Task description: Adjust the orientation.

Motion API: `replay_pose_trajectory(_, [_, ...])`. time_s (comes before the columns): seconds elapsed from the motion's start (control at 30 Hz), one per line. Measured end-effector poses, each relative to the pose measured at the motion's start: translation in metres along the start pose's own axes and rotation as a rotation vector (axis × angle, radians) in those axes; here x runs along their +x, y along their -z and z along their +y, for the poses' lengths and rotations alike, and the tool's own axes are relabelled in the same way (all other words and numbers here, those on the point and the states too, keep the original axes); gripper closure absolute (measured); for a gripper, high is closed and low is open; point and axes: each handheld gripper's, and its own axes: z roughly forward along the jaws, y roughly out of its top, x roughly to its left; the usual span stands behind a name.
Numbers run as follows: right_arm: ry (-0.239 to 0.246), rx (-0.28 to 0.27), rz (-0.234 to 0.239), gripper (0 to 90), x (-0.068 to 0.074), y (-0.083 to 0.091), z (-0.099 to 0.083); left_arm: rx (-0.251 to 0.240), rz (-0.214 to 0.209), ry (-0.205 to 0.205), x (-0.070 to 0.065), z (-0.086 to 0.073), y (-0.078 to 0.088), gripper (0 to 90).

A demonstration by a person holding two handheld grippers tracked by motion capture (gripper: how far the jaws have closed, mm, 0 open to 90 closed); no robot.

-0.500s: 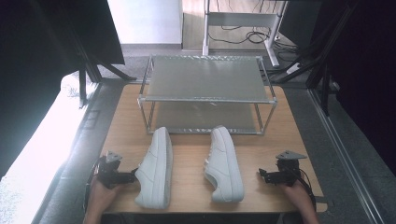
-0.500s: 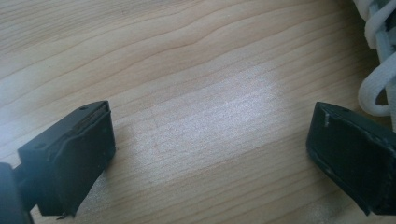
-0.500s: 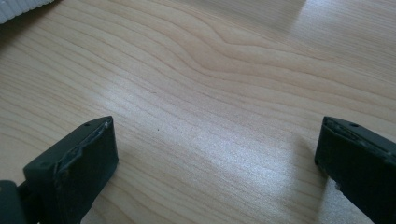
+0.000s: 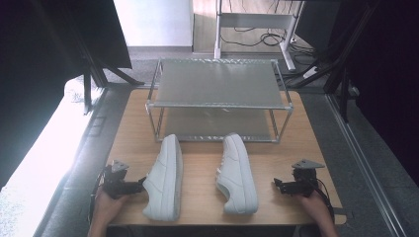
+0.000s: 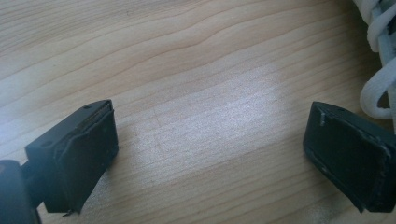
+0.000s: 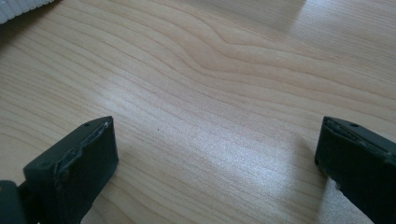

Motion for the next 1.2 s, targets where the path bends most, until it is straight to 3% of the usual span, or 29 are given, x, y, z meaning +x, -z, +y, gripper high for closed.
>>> replay_pose_trajectory(0.57, [-0.001, 0.0, 0.001, 0.0, 0.0, 0.0, 0.0, -0.003, -0.007, 0.008, 0.001, 0.0, 0.0, 2.7])
replay_pose_trajectory(0.77, [-0.001, 0.0, 0.001, 0.0, 0.0, 0.0, 0.0, -0.023, -0.032, 0.04, 0.004, -0.001, 0.002, 3.0])
replay_pose_trajectory(0.93, [-0.001, 0.0, 0.001, 0.0, 0.0, 0.0, 0.0, -0.073, -0.038, 0.058, 0.006, -0.001, 0.006, 1.2])
replay_pose_trajectory(1.2, [-0.001, 0.0, 0.001, 0.0, 0.0, 0.0, 0.0, -0.234, -0.037, 0.102, 0.009, -0.001, 0.016, 0.0])
